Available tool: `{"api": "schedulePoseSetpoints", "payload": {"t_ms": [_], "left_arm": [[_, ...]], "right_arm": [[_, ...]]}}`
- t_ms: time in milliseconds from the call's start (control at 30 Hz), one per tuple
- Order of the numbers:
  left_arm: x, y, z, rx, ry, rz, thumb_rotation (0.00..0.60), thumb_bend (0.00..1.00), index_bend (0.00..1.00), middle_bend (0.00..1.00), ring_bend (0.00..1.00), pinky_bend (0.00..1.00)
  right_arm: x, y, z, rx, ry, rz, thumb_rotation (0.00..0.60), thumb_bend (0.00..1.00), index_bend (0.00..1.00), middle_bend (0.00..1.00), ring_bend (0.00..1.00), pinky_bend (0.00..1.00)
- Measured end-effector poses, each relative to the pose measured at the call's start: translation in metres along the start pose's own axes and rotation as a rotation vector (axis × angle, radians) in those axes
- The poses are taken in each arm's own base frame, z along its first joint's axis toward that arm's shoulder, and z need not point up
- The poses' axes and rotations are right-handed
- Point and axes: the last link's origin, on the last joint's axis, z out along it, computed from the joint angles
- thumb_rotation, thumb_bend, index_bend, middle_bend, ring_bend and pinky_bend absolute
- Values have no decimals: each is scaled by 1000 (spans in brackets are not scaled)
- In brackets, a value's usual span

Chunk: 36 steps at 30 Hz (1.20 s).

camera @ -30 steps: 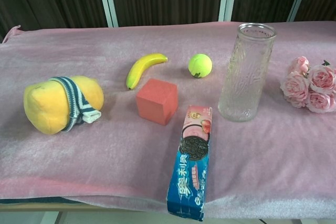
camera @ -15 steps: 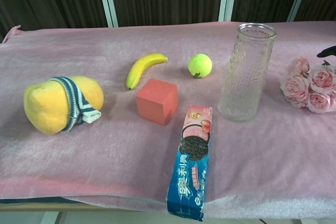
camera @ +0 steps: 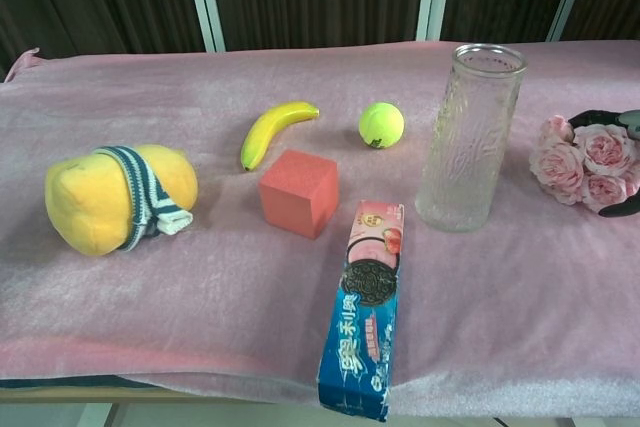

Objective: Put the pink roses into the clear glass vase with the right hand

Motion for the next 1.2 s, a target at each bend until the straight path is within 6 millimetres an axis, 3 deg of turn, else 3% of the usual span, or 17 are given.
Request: {"api": "schedulePoseSetpoints", "payload": {"t_ms": [167, 233, 333, 400, 600, 800, 1200], "left_arm": [[1, -1, 0, 2, 7, -4, 600, 339, 189, 123, 69, 267], [1, -1, 0, 3, 7, -5, 600, 338, 189, 123, 69, 267], [1, -1, 0, 3, 6, -6, 600, 339, 189, 123, 69, 267], [1, -1, 0, 4, 6, -6, 600, 339, 189, 123, 69, 266], [1, -1, 0, 0, 7, -6, 600, 339, 189, 123, 69, 266], [0, 1, 0, -7, 2, -3, 600, 339, 189, 123, 69, 267], [-1, 2, 1, -6, -1, -1, 600, 338, 190, 122, 69, 266]], "right_arm": [[-7, 3, 7, -24, 25, -32, 600, 243, 416, 426, 511, 635], [-9, 5, 9, -38, 45, -46, 600, 320, 546, 511, 592, 700], [-10, 10, 11, -60, 88, -63, 600, 523, 732, 617, 684, 761], [-9, 13, 11, -73, 124, -69, 600, 583, 777, 641, 699, 774], [4, 19, 5, -100, 262, -42, 600, 592, 783, 646, 702, 774], [33, 14, -6, -79, 449, 73, 600, 592, 783, 646, 702, 774], [112, -36, -52, 252, 636, 601, 600, 592, 782, 646, 701, 777]]}}
